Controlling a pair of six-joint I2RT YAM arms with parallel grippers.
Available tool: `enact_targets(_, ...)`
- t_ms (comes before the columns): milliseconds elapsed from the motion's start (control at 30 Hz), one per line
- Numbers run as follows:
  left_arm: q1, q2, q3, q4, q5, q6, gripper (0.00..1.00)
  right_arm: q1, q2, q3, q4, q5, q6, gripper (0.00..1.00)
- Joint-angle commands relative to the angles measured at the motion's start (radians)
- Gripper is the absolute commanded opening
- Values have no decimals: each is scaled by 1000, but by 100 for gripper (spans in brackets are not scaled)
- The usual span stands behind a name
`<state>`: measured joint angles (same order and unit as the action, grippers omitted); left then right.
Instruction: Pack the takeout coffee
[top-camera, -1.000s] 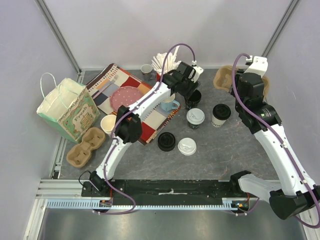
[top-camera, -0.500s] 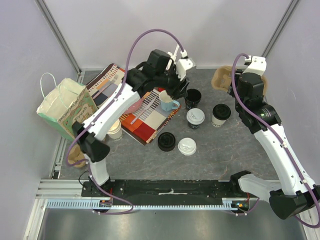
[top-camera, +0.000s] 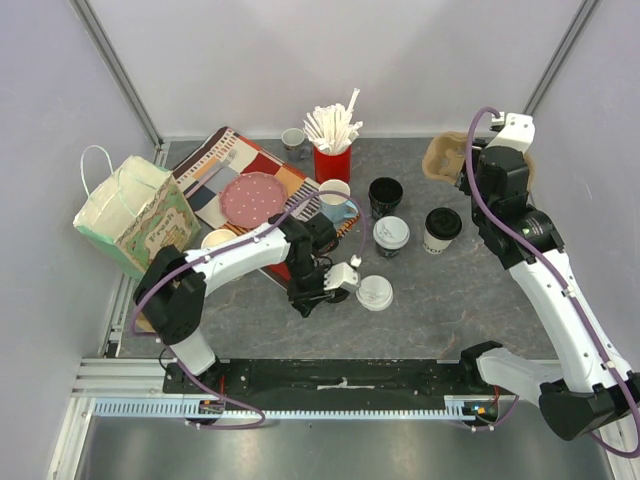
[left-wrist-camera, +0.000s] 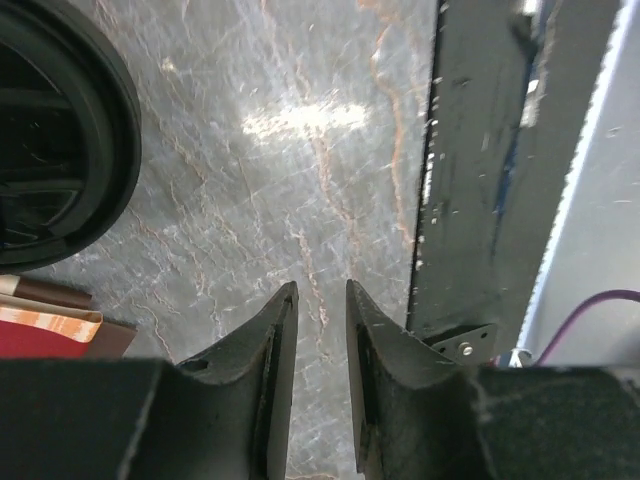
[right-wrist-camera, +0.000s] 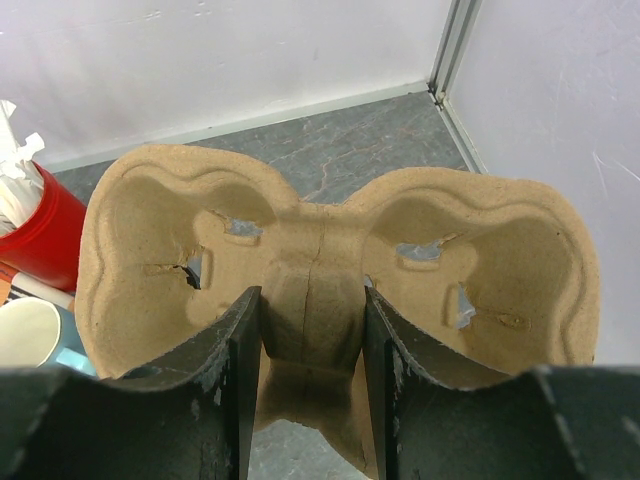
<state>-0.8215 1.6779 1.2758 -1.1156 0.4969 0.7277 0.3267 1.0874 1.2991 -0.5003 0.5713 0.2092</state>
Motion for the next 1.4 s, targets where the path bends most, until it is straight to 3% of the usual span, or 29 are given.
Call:
enact_targets(0, -28, -11, -74, 181, -111, 55, 32, -5, -27, -9, 8, -4, 15, 20)
enact_targets(200, -87, 69, -127, 307, -175, 6, 30, -5, -47, -20, 5, 16, 6, 18)
enact_targets(567, -88, 169, -142, 476, -285, 6, 27, -5, -63, -26, -1, 38, 7, 17)
enact_targets(1100, -76, 299, 3, 783, -494, -65, 25, -5, -76, -21, -17, 39, 7, 16)
enact_targets(1233, -74, 234, 7, 659, -304, -25, 26, -3, -81, -26, -21, 41, 9, 16)
enact_targets(1267, -77, 183, -37, 643, -209, 20, 26, -5, -83, -26, -21, 39, 7, 16)
enact_targets(1367, -87, 111, -104, 574, -103, 71, 26, -3, -84, -29, -21, 39, 6, 16)
